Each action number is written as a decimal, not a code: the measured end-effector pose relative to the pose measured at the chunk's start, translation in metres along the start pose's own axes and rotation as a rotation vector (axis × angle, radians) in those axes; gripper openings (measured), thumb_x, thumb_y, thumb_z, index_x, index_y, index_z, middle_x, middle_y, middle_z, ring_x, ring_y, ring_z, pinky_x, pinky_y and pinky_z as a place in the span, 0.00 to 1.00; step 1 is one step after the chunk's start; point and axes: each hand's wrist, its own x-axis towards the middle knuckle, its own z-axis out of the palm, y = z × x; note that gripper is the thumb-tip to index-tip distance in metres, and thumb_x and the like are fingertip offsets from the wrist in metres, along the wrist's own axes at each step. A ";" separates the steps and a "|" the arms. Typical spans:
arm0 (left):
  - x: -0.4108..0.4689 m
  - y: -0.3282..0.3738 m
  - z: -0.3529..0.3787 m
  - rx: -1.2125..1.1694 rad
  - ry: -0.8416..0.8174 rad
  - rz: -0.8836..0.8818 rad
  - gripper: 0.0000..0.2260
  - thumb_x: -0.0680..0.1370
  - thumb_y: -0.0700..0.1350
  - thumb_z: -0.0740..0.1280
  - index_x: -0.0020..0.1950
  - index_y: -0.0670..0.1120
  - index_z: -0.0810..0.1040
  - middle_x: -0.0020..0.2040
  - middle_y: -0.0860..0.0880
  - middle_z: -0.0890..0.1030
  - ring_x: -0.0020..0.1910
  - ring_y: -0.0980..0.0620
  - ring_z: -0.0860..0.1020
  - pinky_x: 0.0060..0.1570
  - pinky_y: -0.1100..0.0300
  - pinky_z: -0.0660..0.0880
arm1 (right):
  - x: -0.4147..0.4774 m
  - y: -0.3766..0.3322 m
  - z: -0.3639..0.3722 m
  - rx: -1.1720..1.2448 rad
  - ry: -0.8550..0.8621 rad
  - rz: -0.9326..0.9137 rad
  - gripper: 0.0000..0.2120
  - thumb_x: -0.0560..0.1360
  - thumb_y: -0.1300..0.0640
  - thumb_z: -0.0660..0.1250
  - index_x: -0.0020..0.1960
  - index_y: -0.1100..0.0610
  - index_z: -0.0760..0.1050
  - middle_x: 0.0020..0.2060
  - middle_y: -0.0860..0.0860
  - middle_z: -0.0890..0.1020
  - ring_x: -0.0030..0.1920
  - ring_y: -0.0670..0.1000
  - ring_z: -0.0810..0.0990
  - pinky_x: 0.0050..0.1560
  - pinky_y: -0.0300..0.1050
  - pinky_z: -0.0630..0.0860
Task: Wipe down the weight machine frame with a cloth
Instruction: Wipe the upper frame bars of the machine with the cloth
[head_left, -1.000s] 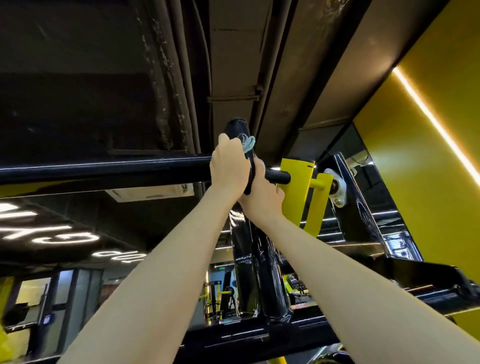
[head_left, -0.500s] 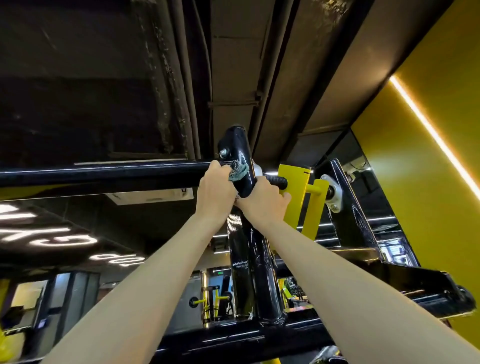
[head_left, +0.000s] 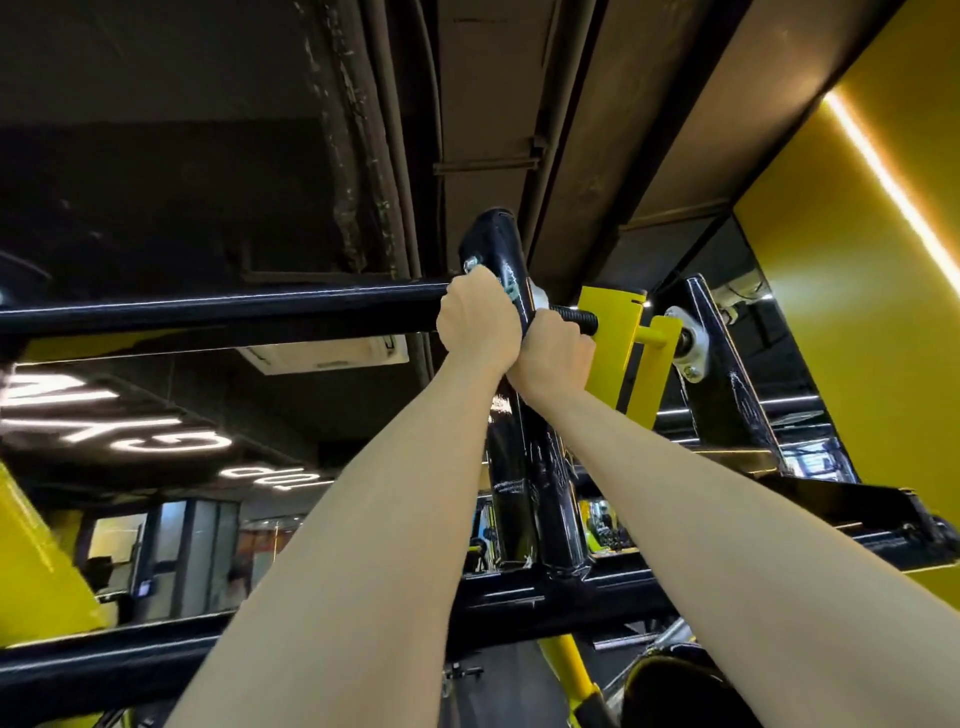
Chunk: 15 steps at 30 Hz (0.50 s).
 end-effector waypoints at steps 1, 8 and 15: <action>0.001 0.001 -0.002 0.004 -0.011 -0.036 0.10 0.80 0.40 0.62 0.61 0.41 0.73 0.60 0.42 0.76 0.58 0.44 0.76 0.48 0.55 0.72 | -0.001 -0.001 0.000 0.025 -0.002 0.005 0.11 0.77 0.52 0.65 0.54 0.58 0.74 0.51 0.54 0.81 0.55 0.57 0.77 0.63 0.53 0.68; 0.001 -0.027 -0.009 -0.139 -0.022 -0.351 0.13 0.80 0.42 0.63 0.63 0.38 0.71 0.63 0.40 0.74 0.61 0.41 0.74 0.50 0.54 0.70 | -0.004 0.000 -0.001 0.103 -0.064 0.096 0.20 0.73 0.44 0.70 0.58 0.55 0.71 0.55 0.53 0.81 0.60 0.56 0.76 0.69 0.58 0.62; 0.001 -0.022 0.016 -0.157 0.137 -0.172 0.06 0.77 0.36 0.62 0.51 0.38 0.77 0.51 0.42 0.79 0.52 0.42 0.77 0.45 0.53 0.73 | 0.005 0.004 0.014 0.184 -0.063 0.144 0.20 0.75 0.46 0.68 0.63 0.52 0.69 0.57 0.52 0.80 0.64 0.57 0.74 0.71 0.64 0.55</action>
